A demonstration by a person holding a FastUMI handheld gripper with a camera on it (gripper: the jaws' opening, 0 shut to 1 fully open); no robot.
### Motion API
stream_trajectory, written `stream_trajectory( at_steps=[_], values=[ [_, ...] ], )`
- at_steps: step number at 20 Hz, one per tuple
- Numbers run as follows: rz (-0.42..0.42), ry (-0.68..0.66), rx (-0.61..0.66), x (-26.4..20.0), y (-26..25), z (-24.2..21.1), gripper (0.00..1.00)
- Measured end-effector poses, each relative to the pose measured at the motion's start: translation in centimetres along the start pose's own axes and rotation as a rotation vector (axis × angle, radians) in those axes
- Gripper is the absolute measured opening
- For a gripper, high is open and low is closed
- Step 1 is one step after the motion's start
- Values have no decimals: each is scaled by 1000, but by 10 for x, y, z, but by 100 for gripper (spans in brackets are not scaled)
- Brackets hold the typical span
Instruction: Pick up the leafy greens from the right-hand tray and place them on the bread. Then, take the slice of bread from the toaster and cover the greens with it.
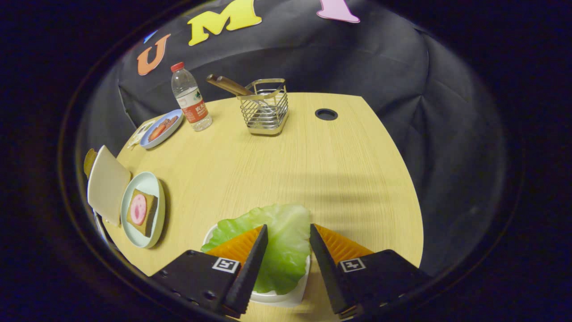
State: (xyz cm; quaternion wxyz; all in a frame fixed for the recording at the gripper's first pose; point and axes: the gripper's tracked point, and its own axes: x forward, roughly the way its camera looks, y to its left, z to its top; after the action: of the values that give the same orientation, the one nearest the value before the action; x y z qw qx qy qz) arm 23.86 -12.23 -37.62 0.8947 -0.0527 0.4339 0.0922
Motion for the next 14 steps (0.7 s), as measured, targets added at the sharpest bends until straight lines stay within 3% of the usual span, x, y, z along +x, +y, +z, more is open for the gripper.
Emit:
stream_trajectory(
  at_steps=[4, 6, 8, 9, 12, 13, 14],
  values=[
    [5, 28, -1, 1, -1, -5, 42],
    [6, 15, -13, 1, 0, -1, 40],
    [-2, 20, -5, -5, 1, -2, 8],
    [4, 25, -8, -1, 3, -3, 13],
    [-13, 6, -7, -8, 3, 0, 14],
    [-17, -3, -1, -17, 5, 4, 1],
    [-23, -17, 2, -22, 7, 6, 1]
  ],
)
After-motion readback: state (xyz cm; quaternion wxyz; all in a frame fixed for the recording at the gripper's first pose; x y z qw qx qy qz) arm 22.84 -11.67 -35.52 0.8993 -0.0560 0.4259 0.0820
